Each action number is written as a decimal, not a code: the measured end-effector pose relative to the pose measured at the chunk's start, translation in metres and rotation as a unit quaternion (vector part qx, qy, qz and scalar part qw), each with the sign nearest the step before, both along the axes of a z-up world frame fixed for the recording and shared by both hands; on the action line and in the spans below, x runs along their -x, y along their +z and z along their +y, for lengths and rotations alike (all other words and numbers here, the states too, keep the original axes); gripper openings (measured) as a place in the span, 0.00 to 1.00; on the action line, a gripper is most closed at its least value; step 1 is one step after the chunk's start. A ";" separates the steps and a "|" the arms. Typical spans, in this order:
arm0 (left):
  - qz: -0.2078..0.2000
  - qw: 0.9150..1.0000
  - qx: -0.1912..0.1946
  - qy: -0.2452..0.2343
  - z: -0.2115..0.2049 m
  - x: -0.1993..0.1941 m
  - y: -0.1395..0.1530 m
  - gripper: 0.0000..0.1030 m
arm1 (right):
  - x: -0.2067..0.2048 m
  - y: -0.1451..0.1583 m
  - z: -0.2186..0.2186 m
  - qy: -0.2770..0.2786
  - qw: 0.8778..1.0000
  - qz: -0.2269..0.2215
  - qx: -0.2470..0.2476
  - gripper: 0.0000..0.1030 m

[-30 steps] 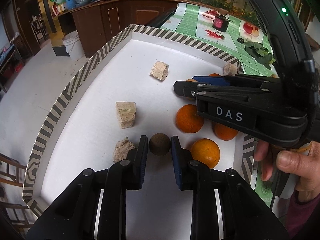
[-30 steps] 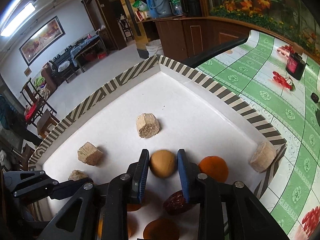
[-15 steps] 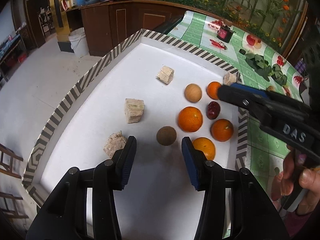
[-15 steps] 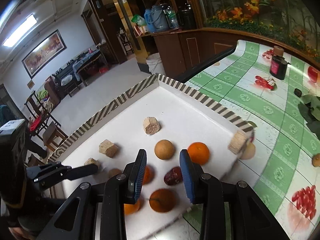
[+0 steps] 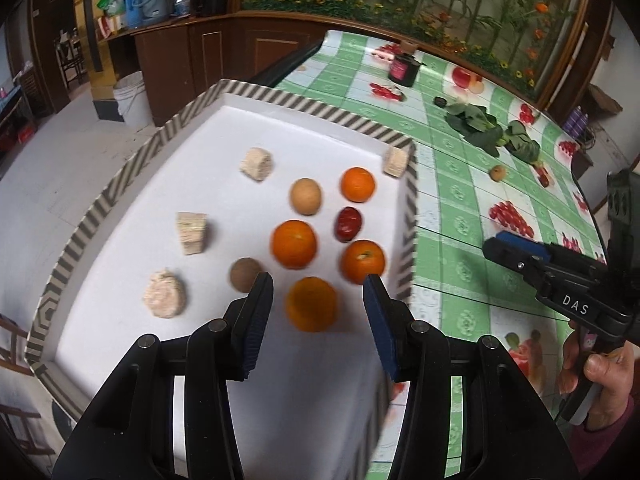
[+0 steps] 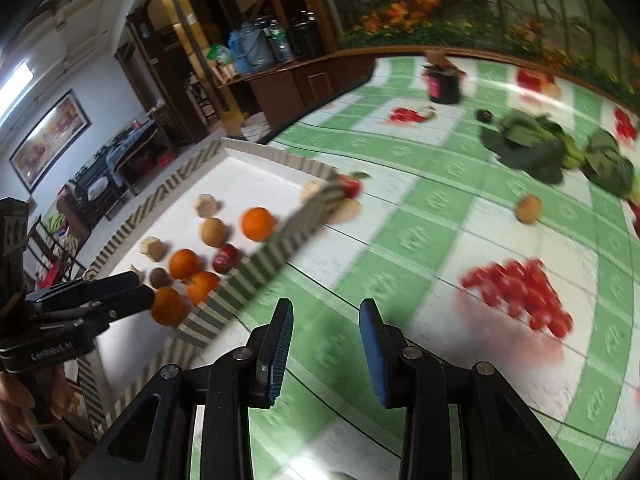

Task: Organize fruits
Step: 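Grasp another brown round fruit with the left tool while the right tool grasps a red date, then carry the brown fruit and the red date over the white tray with both tools, then open the left tool to drop the brown fruit while the right tool releases the date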

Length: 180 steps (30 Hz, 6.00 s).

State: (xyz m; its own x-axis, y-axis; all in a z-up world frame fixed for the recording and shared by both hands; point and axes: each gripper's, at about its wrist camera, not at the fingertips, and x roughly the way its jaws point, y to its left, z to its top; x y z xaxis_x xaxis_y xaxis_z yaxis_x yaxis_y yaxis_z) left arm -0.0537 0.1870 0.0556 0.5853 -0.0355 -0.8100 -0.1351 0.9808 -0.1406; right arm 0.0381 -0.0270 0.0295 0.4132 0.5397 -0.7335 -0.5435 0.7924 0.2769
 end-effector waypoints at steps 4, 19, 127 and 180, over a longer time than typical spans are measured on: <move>-0.003 1.000 0.004 -0.004 -0.008 -0.002 0.003 0.46 | -0.004 -0.003 -0.034 -0.030 1.000 0.007 -0.002 0.32; 0.000 0.998 0.016 -0.055 -0.061 -0.027 0.009 0.45 | -0.033 -0.009 -0.139 -0.130 0.991 0.007 0.026 0.32; -0.017 0.999 -0.030 0.041 0.028 0.052 -0.012 0.24 | 0.058 0.025 0.073 0.095 0.995 -0.022 -0.002 0.18; -0.006 0.995 -0.029 0.093 0.064 0.052 -0.026 0.53 | 0.087 -0.001 0.142 0.185 0.981 -0.033 0.050 0.21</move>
State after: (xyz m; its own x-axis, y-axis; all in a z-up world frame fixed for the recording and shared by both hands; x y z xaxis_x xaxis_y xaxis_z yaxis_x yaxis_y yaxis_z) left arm -0.1058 0.2508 0.0299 0.5864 0.1205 -0.8010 -0.3129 0.9458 -0.0869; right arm -0.0493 0.1152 0.0287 0.2510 0.5891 -0.7681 -0.8136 0.5583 0.1623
